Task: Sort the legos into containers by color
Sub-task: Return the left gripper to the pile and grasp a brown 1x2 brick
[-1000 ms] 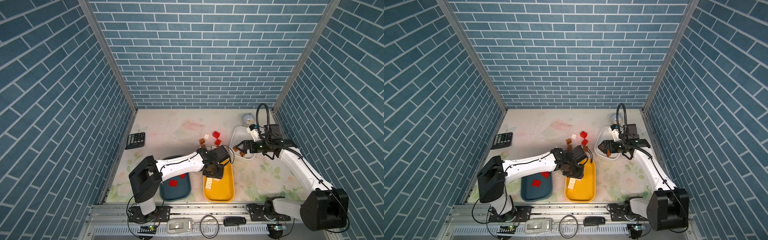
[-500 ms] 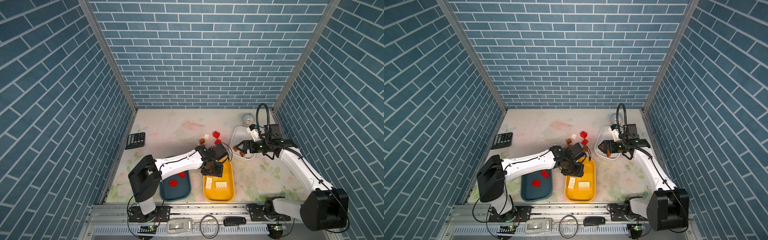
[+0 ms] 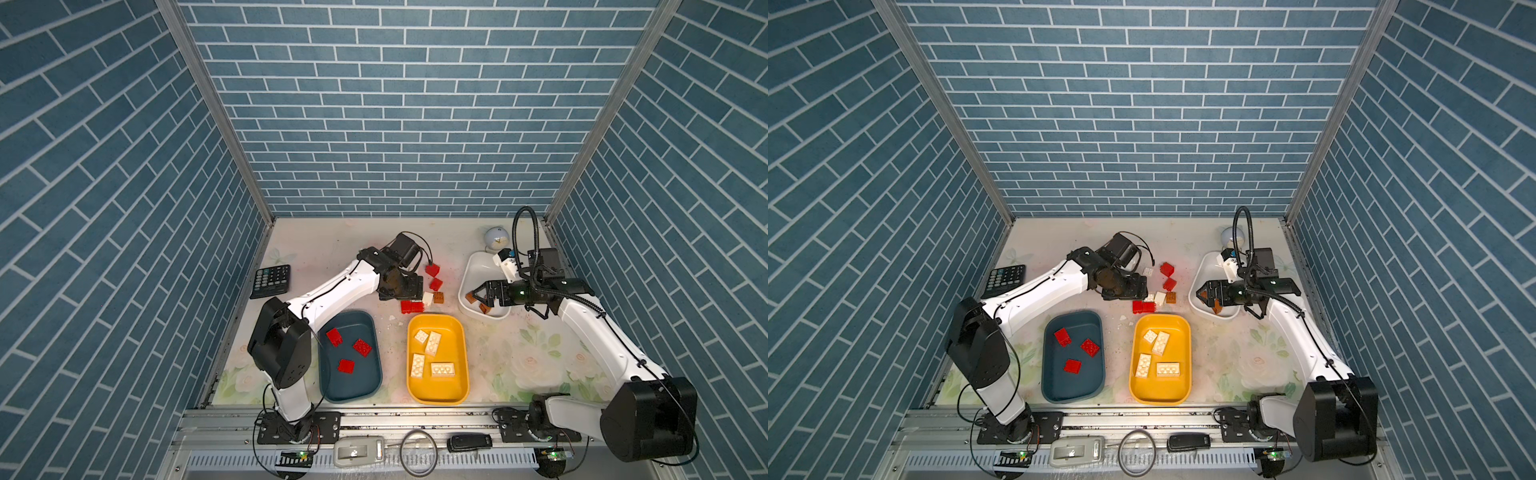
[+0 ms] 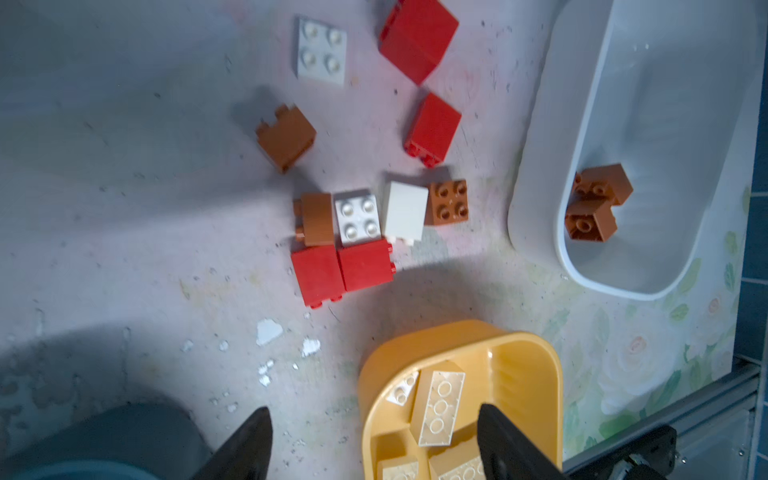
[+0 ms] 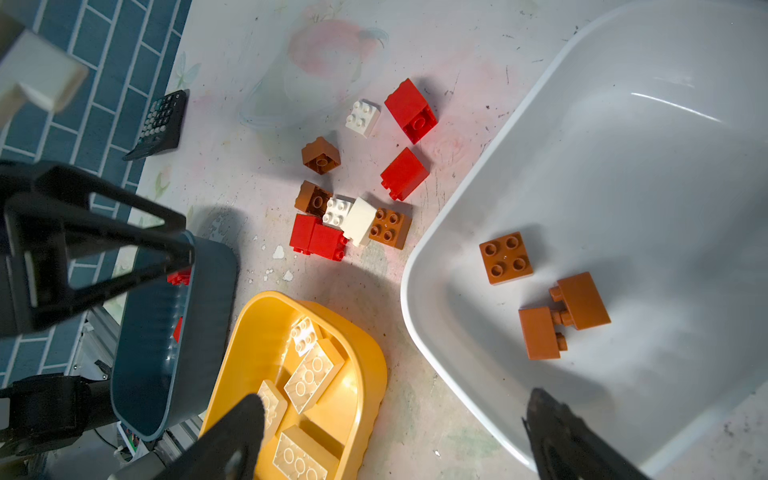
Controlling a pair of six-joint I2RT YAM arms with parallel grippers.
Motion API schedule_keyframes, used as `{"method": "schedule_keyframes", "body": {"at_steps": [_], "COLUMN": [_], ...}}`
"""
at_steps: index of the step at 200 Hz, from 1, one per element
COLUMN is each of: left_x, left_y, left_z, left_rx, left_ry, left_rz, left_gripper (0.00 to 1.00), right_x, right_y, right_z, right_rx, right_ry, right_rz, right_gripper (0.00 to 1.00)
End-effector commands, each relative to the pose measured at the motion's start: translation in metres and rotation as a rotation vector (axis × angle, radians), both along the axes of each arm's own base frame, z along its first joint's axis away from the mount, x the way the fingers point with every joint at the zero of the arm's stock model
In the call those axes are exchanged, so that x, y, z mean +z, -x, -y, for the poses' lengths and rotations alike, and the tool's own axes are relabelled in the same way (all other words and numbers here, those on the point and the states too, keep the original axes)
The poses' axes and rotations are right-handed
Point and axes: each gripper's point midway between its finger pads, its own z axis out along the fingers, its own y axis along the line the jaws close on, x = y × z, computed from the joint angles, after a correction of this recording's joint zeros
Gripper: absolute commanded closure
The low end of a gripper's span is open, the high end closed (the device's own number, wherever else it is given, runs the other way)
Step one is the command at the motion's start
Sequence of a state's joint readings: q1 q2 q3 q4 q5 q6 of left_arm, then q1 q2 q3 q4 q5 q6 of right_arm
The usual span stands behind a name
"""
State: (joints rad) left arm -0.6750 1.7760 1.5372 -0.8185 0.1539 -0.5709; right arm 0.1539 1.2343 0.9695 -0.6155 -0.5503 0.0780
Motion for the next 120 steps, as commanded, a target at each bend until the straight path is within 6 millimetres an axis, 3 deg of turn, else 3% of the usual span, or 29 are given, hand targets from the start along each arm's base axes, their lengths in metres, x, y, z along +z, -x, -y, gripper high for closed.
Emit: {"method": "schedule_keyframes", "body": {"at_steps": [1, 45, 65, 120], "left_x": [-0.017, -0.043, -0.061, -0.088], "left_y": [-0.022, -0.064, -0.074, -0.095], "left_z": [-0.014, -0.008, -0.001, -0.009], "left_rx": [-0.014, -0.023, -0.114, -0.237], "left_ry": [-0.074, -0.130, -0.170, -0.287], "left_rz": [-0.006, 0.016, 0.015, 0.014], "left_gripper": [0.23, 0.31, 0.32, 0.37], "right_x": [0.015, 0.015, 0.015, 0.010], "right_y": [-0.006, -0.007, -0.007, -0.005], "right_z": [-0.002, -0.003, -0.002, -0.002], "right_rx": [0.008, 0.007, 0.008, 0.009], "right_ry": [-0.015, -0.018, -0.018, -0.017], "right_rz": [0.040, 0.039, 0.038, 0.023], "right_gripper": [0.02, 0.02, 0.02, 0.02]}}
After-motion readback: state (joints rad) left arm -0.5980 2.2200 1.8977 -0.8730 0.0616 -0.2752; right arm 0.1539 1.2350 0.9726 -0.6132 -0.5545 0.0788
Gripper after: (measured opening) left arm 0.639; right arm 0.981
